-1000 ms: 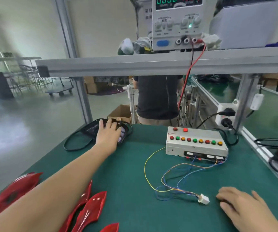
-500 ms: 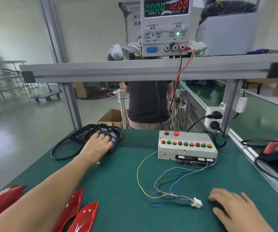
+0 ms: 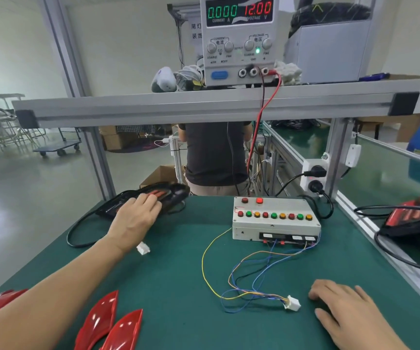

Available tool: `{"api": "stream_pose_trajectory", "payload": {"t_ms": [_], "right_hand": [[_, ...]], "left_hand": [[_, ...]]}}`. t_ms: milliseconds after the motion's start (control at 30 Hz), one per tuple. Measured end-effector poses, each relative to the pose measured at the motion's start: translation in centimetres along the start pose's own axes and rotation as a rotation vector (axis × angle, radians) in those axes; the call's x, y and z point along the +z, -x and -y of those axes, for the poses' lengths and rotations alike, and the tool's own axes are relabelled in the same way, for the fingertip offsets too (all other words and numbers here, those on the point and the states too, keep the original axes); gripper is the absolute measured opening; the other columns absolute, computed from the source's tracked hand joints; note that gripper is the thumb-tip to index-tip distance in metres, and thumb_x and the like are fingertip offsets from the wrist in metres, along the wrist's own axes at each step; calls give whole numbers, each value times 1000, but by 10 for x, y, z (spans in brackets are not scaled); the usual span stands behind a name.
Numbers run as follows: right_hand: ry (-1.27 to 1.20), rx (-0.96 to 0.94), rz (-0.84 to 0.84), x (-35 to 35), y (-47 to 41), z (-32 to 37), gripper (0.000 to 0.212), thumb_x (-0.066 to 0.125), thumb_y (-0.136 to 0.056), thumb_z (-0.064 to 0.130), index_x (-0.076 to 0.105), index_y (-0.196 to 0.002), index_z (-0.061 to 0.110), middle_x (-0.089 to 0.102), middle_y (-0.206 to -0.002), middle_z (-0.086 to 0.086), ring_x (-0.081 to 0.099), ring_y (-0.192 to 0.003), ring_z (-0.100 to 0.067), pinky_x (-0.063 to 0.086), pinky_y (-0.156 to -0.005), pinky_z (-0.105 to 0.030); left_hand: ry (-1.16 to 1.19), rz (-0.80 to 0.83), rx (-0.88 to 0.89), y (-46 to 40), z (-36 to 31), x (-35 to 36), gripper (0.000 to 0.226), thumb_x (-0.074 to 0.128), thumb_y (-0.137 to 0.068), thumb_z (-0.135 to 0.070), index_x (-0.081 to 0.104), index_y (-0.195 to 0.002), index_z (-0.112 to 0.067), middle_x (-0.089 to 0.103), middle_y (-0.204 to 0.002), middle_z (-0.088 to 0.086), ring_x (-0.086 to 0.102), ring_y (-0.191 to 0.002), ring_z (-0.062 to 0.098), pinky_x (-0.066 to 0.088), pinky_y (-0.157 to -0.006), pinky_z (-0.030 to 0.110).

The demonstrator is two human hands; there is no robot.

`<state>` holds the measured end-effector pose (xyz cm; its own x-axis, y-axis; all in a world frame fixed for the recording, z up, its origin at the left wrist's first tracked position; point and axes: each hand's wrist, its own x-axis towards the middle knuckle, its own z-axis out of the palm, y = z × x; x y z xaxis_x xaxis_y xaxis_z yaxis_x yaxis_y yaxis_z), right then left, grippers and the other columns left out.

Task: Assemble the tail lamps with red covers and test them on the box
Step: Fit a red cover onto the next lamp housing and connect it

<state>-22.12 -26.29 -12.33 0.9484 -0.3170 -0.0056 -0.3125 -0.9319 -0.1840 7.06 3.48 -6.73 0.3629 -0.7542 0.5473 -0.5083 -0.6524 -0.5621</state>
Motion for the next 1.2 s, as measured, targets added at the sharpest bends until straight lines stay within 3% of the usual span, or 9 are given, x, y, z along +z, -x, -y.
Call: {"api": "stream_pose_trajectory", "payload": {"t_ms": [200, 333, 400, 500, 600, 800, 967, 1067, 1200], "right_hand": [[-64, 13, -33, -2, 1, 6, 49, 36, -97, 55, 28, -143, 39, 24, -148, 24, 28, -137, 0, 13, -118, -30], [-934, -13, -53, -17, 3, 30, 64, 54, -72, 66, 39, -131, 47, 47, -137, 27, 44, -123, 14, 36, -99, -11], [-1313, -90, 25, -23, 5, 39, 70, 60, -70, 70, 38, -133, 48, 60, -128, 22, 54, -118, 6, 43, -100, -21], [-1565, -214, 8, -31, 6, 45, 64, 60, -84, 55, 40, -140, 32, 66, -125, 1, 64, -113, -18, 51, -93, -33], [-1659, -79, -76, -36, 7, 45, 41, 59, -87, 33, 55, -124, 17, 73, -109, -7, 72, -87, -18, 56, -68, -24], [-1517, 271, -188, -27, 8, 11, 20, 50, -96, 14, 67, -106, 19, 77, -94, 6, 72, -76, -8, 54, -62, -21], [-1391, 385, -127, -21, 6, -17, 27, 43, -100, 14, 70, -94, 10, 77, -89, -4, 72, -69, -13, 53, -53, -18], [-1181, 422, -122, -10, 4, -25, 29, 43, -100, 13, 68, -84, 10, 76, -85, -6, 69, -74, -20, 49, -67, -25], [-936, 446, -166, -3, -3, -24, 31, 43, -97, 17, 57, -77, 0, 67, -81, -21, 56, -69, -25, 35, -63, -32]], "left_hand": [[211, -436, -28, -8, -30, -69, 16, 55, -90, -17, 59, -99, -3, 51, -89, 9, 50, -74, 30, 43, -64, 41], [332, -540, 114, -1, -82, -112, 27, 64, -84, -7, 55, -109, -4, 43, -94, 4, 47, -79, 24, 41, -67, 35], [390, -554, 201, 3, -111, -126, 25, 58, -88, -5, 53, -111, -2, 42, -94, 4, 49, -80, 23, 41, -67, 33], [439, -564, 305, 8, -152, -133, 17, 52, -91, -6, 54, -108, -3, 44, -91, 4, 55, -73, 22, 46, -61, 33], [542, -515, 349, 10, -183, -132, 22, 59, -84, -7, 55, -106, -5, 54, -86, 3, 59, -64, 21, 48, -57, 29], [659, -192, 394, 16, -169, -125, 32, 58, -85, -26, 51, -114, -17, 65, -104, 1, 62, -82, 20, 49, -71, 29], [840, 16, -196, 26, -97, -110, 19, 52, -88, -26, 69, -90, -17, 63, -87, -4, 61, -78, 20, 47, -72, 35], [950, 449, -467, 30, -42, -101, 16, 68, -85, -19, 69, -71, -27, 67, -69, -9, 61, -67, 4, 48, -68, 23], [1009, 982, -420, 49, -5, -92, 17, 80, -66, -42, 71, -73, -29, 70, -68, -13, 60, -58, -3, 45, -60, 14]]}}
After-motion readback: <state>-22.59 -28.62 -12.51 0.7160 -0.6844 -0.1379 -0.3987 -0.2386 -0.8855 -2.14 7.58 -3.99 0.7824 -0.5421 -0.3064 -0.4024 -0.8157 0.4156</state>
